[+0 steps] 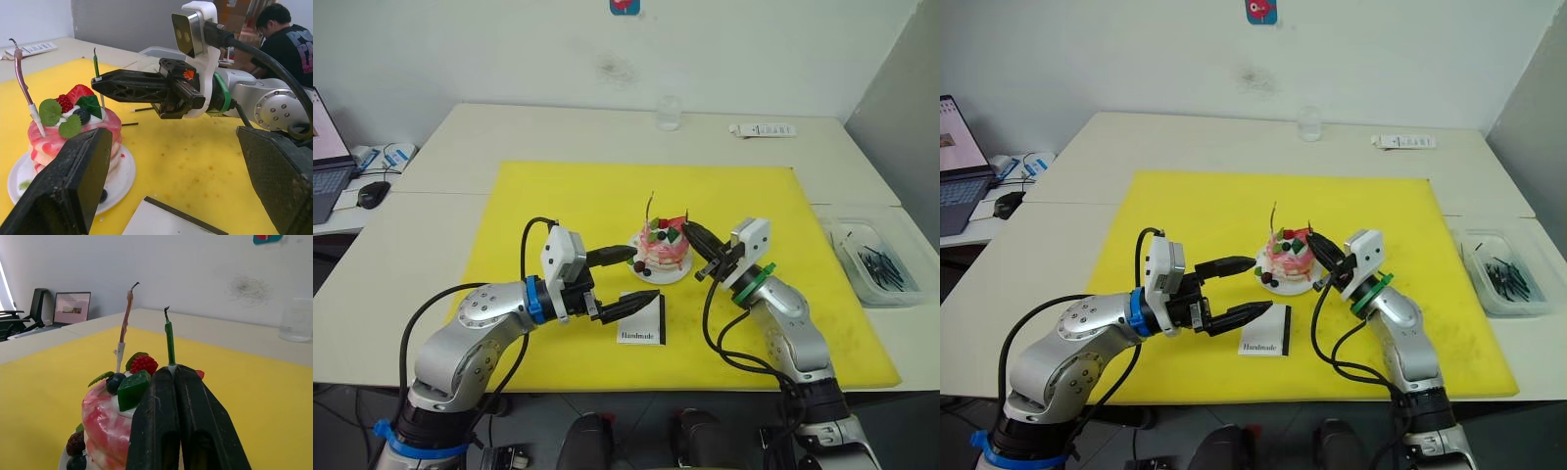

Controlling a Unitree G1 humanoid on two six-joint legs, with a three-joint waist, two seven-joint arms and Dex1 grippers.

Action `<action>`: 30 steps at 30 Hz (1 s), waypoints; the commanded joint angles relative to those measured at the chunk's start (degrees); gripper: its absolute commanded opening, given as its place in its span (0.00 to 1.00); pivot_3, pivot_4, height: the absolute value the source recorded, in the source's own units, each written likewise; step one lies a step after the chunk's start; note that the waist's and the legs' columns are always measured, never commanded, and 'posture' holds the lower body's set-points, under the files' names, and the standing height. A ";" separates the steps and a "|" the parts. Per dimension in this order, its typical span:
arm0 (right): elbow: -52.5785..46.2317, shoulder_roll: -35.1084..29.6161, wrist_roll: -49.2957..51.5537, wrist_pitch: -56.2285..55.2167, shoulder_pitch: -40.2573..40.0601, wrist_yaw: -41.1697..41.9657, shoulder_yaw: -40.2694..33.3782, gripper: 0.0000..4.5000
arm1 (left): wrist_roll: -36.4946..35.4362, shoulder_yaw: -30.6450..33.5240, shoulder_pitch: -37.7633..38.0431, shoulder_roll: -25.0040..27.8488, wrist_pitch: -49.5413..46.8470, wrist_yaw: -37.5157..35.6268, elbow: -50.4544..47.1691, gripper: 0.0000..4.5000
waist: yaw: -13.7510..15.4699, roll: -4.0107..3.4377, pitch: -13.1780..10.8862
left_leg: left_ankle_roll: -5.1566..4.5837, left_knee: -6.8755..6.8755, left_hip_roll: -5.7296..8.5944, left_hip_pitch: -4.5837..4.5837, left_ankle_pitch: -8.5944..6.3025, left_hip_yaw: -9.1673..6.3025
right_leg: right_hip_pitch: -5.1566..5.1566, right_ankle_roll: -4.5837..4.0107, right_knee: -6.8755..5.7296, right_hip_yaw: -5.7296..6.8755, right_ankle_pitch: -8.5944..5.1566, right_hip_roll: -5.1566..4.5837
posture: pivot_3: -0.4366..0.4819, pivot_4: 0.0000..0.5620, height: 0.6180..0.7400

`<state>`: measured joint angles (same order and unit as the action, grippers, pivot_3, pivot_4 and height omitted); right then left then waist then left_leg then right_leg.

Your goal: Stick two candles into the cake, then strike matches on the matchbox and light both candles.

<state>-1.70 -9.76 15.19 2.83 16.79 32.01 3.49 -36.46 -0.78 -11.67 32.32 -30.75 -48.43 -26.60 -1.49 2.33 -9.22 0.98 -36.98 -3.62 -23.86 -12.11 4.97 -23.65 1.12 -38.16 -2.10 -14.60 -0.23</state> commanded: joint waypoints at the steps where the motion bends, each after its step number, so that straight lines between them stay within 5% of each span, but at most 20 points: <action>1: 0.41 0.90 0.00 -1.16 -0.62 -0.94 -0.25 0.00 | -0.38 -0.04 -0.68 0.04 0.83 -0.59 -1.36 1.00 | 0.00 0.00 0.00 | 0.00 0.00 0.00 0.00 0.00 0.00 | 0.00 0.00 0.00 0.00 0.00 0.00 | 0.48 0.27 0.89; 24: -2.43 3.74 2.51 0.70 -1.98 -2.85 -0.06 0.00 | -0.18 -0.97 -0.14 -0.12 1.06 -0.16 -1.90 1.00 | -0.02 -0.01 0.00 | 0.00 0.01 -0.01 0.02 0.00 0.00 | 0.01 -0.02 0.01 0.00 -0.01 -0.02 | 0.48 0.27 0.89; 30: -6.42 3.19 2.41 2.18 -0.31 -5.28 -1.51 0.39 | 1.84 -1.86 -0.13 0.28 1.49 0.23 -1.68 1.00 | -0.01 -0.04 -0.02 | 0.00 0.02 0.00 -0.02 0.00 0.02 | -0.03 -0.03 0.02 -0.02 -0.01 -0.02 | 0.48 0.27 0.89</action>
<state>-3.46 -5.98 16.99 4.97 15.14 27.27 3.31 -35.16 -2.49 -11.58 32.30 -30.27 -48.28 -26.61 -1.50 2.29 -9.24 0.99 -36.96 -3.62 -23.89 -12.11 4.98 -23.69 1.10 -38.14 -2.12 -14.61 -0.26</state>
